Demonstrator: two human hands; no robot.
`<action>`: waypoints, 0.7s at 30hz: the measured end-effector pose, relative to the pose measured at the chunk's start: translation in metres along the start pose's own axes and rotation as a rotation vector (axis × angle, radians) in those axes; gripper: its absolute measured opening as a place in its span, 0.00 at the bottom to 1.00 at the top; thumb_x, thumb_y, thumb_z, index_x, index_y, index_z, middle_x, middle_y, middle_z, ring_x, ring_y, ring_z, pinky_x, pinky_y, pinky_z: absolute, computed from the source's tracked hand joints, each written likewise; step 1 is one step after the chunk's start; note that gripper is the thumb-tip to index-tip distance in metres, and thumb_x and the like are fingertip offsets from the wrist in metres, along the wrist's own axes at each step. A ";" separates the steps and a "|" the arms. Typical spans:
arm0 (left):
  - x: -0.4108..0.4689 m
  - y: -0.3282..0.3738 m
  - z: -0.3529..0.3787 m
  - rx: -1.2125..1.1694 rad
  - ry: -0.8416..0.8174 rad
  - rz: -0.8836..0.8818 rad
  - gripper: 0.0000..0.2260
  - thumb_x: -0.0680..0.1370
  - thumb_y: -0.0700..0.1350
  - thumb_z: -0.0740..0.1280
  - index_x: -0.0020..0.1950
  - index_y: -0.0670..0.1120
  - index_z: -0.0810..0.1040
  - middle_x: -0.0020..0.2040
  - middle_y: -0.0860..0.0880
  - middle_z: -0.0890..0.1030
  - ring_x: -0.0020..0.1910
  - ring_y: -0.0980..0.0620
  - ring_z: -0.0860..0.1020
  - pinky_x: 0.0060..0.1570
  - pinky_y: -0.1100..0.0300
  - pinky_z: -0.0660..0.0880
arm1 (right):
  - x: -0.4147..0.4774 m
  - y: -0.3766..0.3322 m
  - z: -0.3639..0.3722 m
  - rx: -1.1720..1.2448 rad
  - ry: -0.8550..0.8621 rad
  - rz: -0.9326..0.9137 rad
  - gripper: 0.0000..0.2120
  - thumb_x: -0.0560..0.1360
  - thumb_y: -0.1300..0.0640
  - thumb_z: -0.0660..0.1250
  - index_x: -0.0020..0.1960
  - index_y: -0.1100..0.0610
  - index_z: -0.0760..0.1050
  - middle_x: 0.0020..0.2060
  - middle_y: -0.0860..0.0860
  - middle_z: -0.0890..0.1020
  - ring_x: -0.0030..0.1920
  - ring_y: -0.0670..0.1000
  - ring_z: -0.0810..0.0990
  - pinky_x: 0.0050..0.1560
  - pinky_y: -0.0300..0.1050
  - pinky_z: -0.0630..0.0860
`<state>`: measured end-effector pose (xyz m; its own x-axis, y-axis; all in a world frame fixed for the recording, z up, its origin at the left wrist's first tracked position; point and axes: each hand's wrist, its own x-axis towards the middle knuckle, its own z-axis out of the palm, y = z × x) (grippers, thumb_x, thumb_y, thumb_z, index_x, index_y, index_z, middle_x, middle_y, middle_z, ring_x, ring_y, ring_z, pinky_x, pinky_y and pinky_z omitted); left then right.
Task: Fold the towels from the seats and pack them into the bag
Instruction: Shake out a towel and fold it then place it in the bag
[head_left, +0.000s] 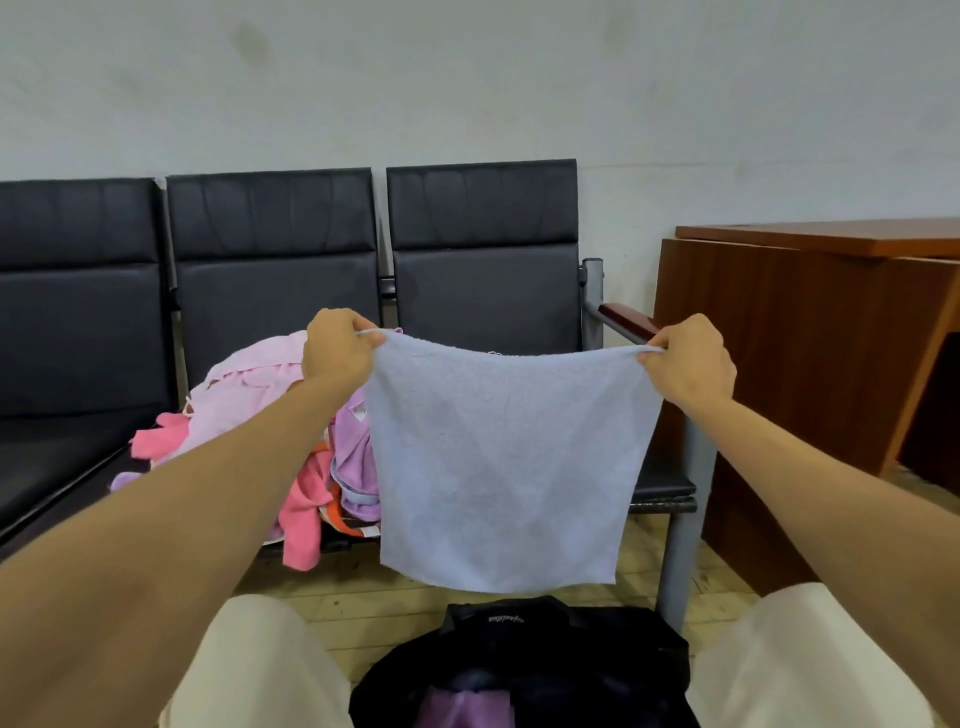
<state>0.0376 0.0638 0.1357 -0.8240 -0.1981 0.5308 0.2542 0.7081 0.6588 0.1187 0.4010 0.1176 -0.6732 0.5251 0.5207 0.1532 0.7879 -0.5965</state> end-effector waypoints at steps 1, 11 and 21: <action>0.001 0.000 0.001 0.020 -0.008 -0.003 0.04 0.78 0.41 0.68 0.47 0.44 0.82 0.53 0.44 0.80 0.47 0.43 0.78 0.49 0.50 0.77 | 0.001 -0.003 -0.001 0.003 -0.012 0.006 0.10 0.77 0.56 0.69 0.55 0.60 0.80 0.49 0.56 0.81 0.43 0.52 0.80 0.41 0.43 0.75; 0.025 0.004 0.021 -0.029 -0.204 -0.140 0.07 0.82 0.40 0.60 0.58 0.40 0.68 0.46 0.44 0.74 0.27 0.44 0.79 0.28 0.56 0.79 | 0.039 -0.017 0.008 0.212 -0.167 0.086 0.11 0.80 0.62 0.62 0.60 0.63 0.78 0.44 0.57 0.79 0.32 0.57 0.84 0.39 0.47 0.83; 0.085 -0.008 0.093 -0.244 -0.300 -0.243 0.19 0.71 0.41 0.57 0.60 0.36 0.72 0.55 0.38 0.79 0.47 0.39 0.82 0.49 0.47 0.81 | 0.107 -0.006 0.070 0.212 -0.136 0.004 0.10 0.79 0.60 0.64 0.56 0.64 0.79 0.51 0.60 0.81 0.52 0.59 0.81 0.59 0.55 0.78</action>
<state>-0.0817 0.1044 0.1263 -0.9756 -0.1078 0.1913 0.1180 0.4776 0.8706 -0.0049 0.4297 0.1340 -0.7665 0.4684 0.4394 0.0107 0.6934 -0.7204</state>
